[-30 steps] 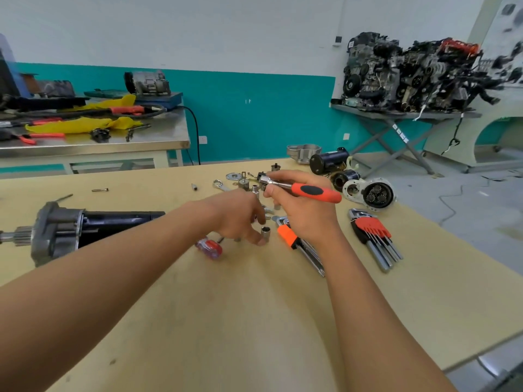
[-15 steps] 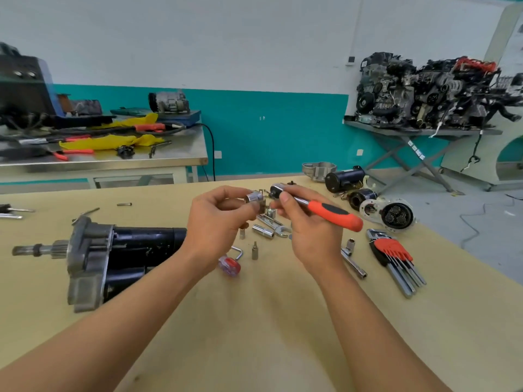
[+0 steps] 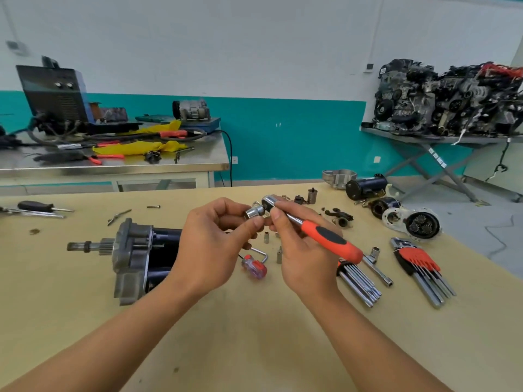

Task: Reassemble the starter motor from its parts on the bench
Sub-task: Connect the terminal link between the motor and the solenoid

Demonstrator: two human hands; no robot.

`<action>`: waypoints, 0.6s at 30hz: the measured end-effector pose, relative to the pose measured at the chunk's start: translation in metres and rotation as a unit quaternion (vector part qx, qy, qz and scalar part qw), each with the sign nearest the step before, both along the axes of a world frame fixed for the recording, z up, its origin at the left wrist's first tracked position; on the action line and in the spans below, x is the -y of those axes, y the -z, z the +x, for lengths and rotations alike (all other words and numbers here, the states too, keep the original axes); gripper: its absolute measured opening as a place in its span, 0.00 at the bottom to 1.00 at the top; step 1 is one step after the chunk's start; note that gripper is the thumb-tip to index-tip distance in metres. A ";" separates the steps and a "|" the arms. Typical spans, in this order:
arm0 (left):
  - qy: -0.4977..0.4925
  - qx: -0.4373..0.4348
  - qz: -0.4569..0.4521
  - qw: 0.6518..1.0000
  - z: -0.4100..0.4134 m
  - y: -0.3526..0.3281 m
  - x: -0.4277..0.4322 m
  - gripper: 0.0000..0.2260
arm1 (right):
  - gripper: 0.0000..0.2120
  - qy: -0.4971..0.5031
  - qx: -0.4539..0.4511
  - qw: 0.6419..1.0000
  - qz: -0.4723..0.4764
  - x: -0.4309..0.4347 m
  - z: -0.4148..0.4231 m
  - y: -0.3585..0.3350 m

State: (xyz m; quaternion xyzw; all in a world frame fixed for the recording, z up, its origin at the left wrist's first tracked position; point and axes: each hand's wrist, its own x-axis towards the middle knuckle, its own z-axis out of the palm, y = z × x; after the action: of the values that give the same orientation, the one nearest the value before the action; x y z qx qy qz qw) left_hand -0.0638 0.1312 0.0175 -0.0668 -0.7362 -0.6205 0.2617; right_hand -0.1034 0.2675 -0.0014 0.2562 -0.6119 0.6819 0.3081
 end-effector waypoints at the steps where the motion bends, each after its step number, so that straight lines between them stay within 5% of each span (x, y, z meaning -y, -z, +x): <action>1: -0.025 -0.013 -0.040 0.999 0.003 0.001 0.002 0.07 | 0.12 -0.004 0.007 1.000 -0.012 0.003 0.002 0.001; 7: -0.086 -0.074 -0.257 0.960 0.018 0.005 0.025 0.07 | 0.12 -0.057 0.050 0.995 -0.061 0.027 0.014 0.011; 12: -0.001 0.061 -0.199 0.978 0.015 -0.012 0.062 0.14 | 0.11 -0.134 0.065 0.976 0.159 0.026 0.004 0.014; 15: 0.036 0.097 -0.159 0.982 0.010 -0.022 0.072 0.13 | 0.12 -0.169 0.059 0.965 0.191 0.032 -0.002 0.010; 18: 0.009 0.111 -0.262 0.959 0.008 -0.024 0.080 0.08 | 0.11 -0.170 0.057 0.958 0.223 0.038 -0.008 0.010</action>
State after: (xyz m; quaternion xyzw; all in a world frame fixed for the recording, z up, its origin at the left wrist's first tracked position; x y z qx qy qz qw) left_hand -0.0563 0.0515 0.0414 -0.0709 -0.8967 -0.4117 0.1462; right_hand -0.1115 0.2299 -0.0113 0.3797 -0.7123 0.5838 0.0869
